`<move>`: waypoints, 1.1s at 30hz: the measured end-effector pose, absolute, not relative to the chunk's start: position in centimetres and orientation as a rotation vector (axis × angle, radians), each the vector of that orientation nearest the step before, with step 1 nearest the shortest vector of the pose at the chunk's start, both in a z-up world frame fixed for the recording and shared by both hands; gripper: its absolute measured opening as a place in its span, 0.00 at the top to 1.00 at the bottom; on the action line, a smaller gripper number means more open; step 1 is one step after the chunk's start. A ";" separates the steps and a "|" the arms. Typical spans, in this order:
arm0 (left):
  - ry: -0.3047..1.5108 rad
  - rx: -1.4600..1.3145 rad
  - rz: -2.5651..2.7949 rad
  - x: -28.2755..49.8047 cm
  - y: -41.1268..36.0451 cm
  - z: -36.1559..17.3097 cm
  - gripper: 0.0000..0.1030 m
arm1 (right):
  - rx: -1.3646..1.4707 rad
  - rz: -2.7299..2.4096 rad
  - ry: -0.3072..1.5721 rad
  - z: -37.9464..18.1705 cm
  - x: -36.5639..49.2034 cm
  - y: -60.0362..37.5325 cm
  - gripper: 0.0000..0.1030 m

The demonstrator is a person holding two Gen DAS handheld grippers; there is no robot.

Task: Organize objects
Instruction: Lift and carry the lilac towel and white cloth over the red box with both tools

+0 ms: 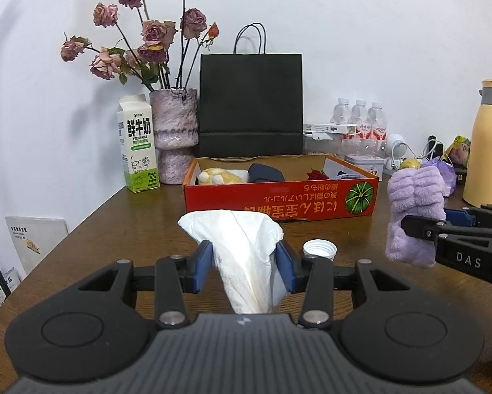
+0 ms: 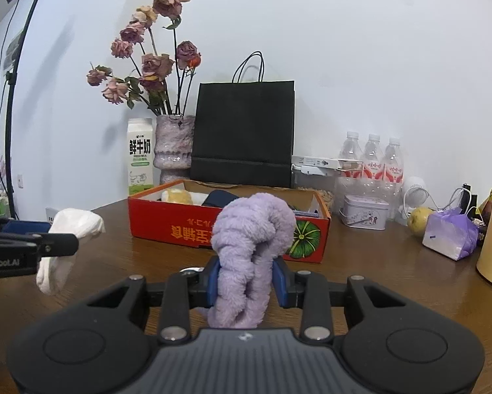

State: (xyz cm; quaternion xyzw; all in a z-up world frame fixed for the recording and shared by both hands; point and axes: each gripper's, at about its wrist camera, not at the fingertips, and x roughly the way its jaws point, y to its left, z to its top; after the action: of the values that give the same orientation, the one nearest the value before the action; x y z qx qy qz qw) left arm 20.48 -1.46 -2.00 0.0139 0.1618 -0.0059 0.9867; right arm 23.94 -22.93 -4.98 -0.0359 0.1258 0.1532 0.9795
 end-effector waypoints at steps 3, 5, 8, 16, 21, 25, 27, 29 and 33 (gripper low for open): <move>0.325 0.021 0.003 20.7 -1.4 -1.8 0.58 | -0.053 0.320 0.255 -4.9 23.8 -22.9 0.69; 0.330 0.017 0.007 21.0 -1.4 -1.5 0.58 | -0.051 0.331 0.255 -4.7 23.8 -22.6 0.69; 0.334 0.014 0.011 21.5 -1.6 -0.9 0.58 | -0.046 0.346 0.257 -4.4 24.0 -22.2 0.69; 0.318 0.018 0.016 24.5 -2.3 1.2 0.57 | -0.027 0.373 0.249 -2.5 26.9 -21.3 0.69; 0.317 0.008 0.012 27.9 -2.5 2.3 0.57 | -0.015 0.366 0.244 -1.5 29.7 -21.0 0.69; 0.316 -0.008 0.011 30.6 -2.6 2.6 0.57 | -0.010 0.358 0.227 -1.0 32.2 -20.9 0.69; 0.312 -0.018 0.014 31.9 -2.5 2.7 0.57 | -0.002 0.358 0.222 -0.9 33.5 -20.7 0.69; 0.305 -0.026 0.017 33.1 -2.3 2.8 0.57 | 0.007 0.360 0.214 -0.9 34.9 -20.5 0.69; 0.282 -0.039 0.024 35.5 -2.0 3.4 0.57 | 0.010 0.360 0.203 -1.0 37.6 -19.9 0.69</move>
State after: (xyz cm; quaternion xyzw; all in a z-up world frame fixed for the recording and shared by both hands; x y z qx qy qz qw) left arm 35.47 -2.00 3.40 -0.0196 0.1404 0.0118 0.9898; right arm 37.59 -19.88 -1.02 0.0052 0.1008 0.1788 0.9787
